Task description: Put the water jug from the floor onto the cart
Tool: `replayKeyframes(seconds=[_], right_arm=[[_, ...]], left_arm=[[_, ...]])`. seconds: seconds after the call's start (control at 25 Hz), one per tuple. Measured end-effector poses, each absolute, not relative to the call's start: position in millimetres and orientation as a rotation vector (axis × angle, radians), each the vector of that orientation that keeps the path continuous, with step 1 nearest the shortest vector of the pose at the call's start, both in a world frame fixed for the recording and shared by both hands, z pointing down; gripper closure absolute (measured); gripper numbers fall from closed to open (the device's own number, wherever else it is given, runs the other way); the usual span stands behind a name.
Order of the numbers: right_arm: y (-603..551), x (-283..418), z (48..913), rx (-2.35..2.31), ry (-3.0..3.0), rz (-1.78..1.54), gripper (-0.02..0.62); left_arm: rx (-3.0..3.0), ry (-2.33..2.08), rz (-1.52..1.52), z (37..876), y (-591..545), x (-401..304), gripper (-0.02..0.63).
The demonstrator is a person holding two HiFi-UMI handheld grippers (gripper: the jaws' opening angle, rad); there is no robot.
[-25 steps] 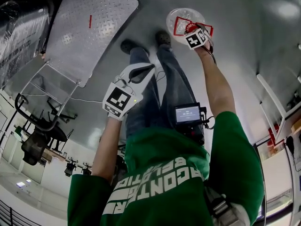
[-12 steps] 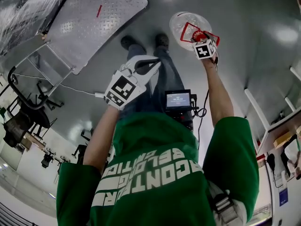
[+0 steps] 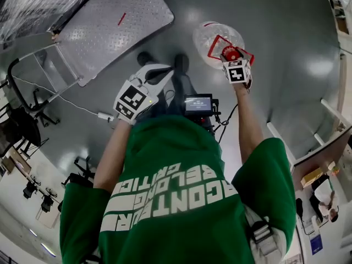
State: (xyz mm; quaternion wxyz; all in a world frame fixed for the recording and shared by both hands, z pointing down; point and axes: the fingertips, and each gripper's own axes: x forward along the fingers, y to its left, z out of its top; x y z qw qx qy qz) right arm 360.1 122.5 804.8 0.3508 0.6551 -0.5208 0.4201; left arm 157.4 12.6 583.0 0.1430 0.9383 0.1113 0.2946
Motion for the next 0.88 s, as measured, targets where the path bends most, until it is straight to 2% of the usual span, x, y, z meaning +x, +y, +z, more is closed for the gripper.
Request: replayKeyframes(seconds=[0.36,0.88], right_arm=[[116.2,336.8,718.8,1.656,-1.418,0.997,0.291],[37.1,310.0,671.5,1.512,-1.519,0.881,0.291]], left_arm=[[2.721,0.105,0.745,531.7,-0.7,115.2,0.594],[2.716,-0.106,0.622,507.9,-54.7,61.4,0.595]])
